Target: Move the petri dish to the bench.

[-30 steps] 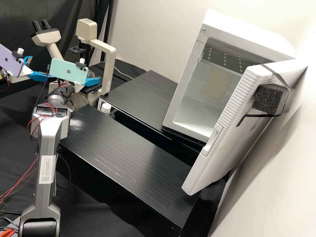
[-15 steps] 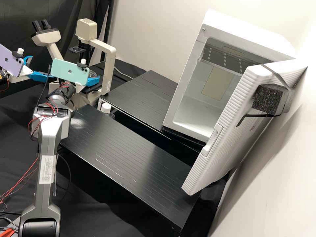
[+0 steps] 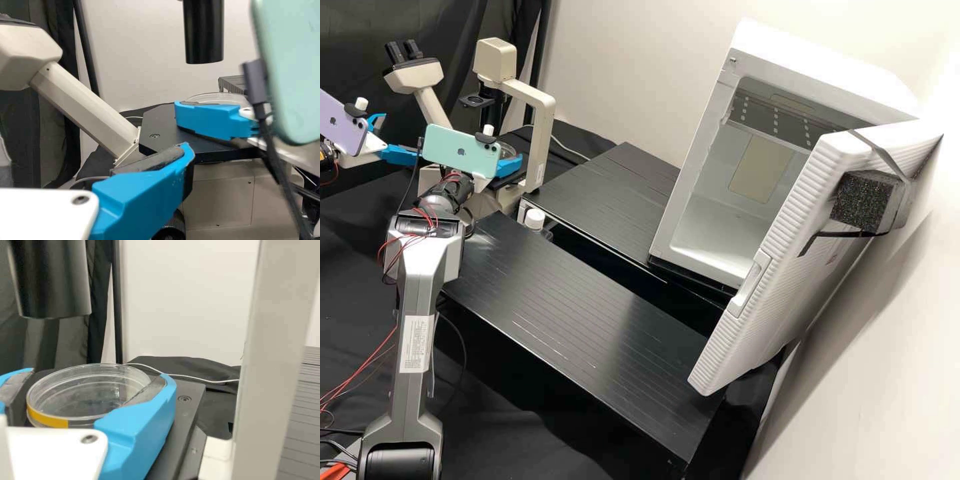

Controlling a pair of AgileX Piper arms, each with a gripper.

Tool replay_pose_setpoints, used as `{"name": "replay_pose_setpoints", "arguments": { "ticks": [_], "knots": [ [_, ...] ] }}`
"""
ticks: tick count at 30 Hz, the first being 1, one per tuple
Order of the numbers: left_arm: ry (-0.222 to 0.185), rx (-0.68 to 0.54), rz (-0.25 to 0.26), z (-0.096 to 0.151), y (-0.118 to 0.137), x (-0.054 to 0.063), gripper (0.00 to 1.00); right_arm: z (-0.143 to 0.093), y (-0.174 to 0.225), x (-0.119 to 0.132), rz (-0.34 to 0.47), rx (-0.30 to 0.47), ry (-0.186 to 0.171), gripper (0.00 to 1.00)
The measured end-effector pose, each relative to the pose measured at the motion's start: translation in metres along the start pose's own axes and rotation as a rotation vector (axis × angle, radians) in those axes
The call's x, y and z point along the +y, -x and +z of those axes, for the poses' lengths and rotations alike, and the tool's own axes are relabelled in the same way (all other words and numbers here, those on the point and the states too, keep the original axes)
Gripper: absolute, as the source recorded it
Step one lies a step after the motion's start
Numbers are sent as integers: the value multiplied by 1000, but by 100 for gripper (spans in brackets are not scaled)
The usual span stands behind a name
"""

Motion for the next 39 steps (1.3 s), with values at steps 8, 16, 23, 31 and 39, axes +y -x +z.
{"name": "replay_pose_setpoints", "arguments": {
  "ticks": [8,16,23,31,39],
  "knots": [
    [0,0,0,0,0,0,100,-3,29,20,11,21,-44,0],
    [0,0,0,0,0,0,100,7,48,34,23,20,-52,0],
    [0,0,0,0,0,0,100,15,71,39,39,37,-3,0],
    [0,0,0,0,0,0,100,20,121,60,138,88,43,0],
    [0,0,0,0,0,0,100,37,193,77,251,154,72,0]
  ]
}}
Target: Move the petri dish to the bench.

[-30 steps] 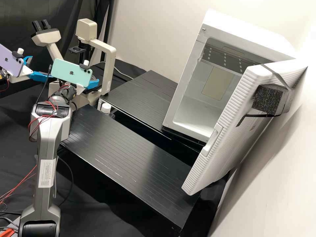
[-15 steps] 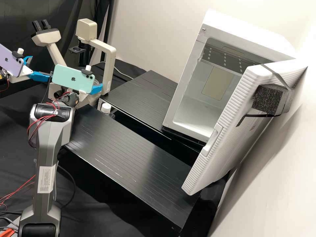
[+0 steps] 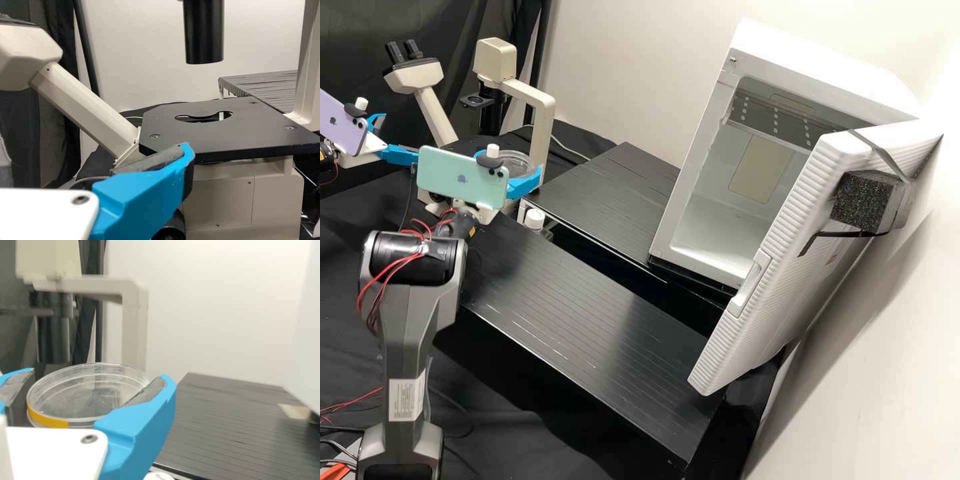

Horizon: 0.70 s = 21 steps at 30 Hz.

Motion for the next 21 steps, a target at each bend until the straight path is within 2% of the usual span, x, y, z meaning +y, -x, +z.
{"name": "replay_pose_setpoints", "arguments": {
  "ticks": [4,8,14,21],
  "knots": [
    [0,0,0,0,0,0,100,11,36,10,24,15,5,0],
    [0,0,0,0,0,0,100,32,69,20,6,-29,5,0],
    [0,0,0,0,0,0,100,68,120,44,52,-140,-33,0],
    [0,0,0,0,0,0,100,83,154,61,126,-178,-59,0]
  ]
}}
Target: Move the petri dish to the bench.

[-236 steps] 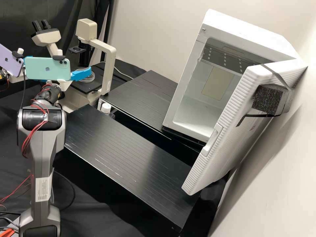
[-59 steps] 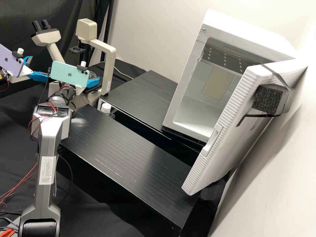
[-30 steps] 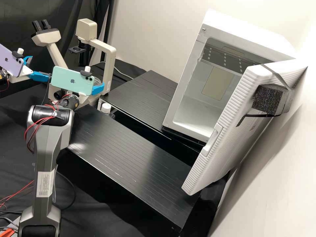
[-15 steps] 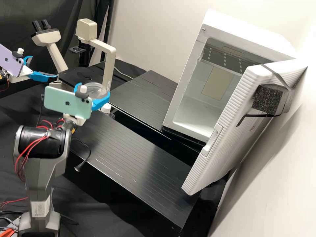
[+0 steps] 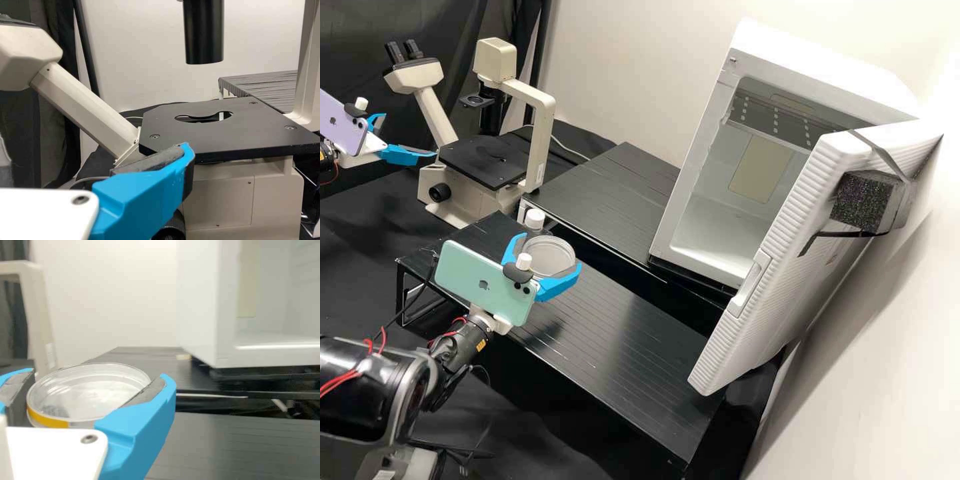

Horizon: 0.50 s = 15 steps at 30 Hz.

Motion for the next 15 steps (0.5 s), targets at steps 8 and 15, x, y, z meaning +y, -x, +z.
{"name": "replay_pose_setpoints", "arguments": {
  "ticks": [8,15],
  "knots": [
    [0,0,0,0,0,0,100,10,-1,-8,7,-115,-5,0],
    [0,0,0,0,0,0,100,26,-3,-14,9,-245,32,0]
  ]
}}
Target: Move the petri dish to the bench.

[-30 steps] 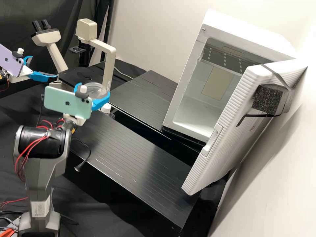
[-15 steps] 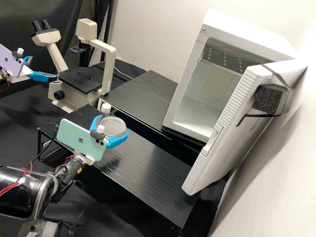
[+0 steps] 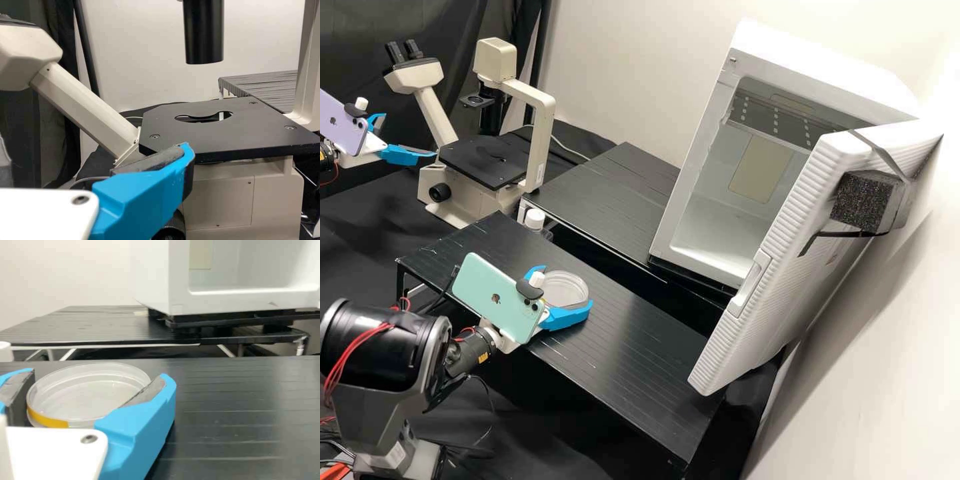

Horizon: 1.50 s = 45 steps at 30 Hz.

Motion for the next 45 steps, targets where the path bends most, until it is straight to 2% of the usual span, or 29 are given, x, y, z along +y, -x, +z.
{"name": "replay_pose_setpoints", "arguments": {
  "ticks": [13,14,32,38,42,45],
  "knots": [
    [0,0,0,0,0,0,100,2,-1,1,19,-21,0,0],
    [0,0,0,0,0,0,100,2,-1,1,19,-21,0,100],
    [0,0,0,0,0,0,100,8,-4,10,54,-30,15,100],
    [0,0,0,0,0,0,100,-2,2,12,65,13,-18,100],
    [0,0,0,0,0,0,100,-11,10,13,69,50,-13,100],
    [0,0,0,0,0,0,100,-16,20,21,101,50,-13,100]
  ]
}}
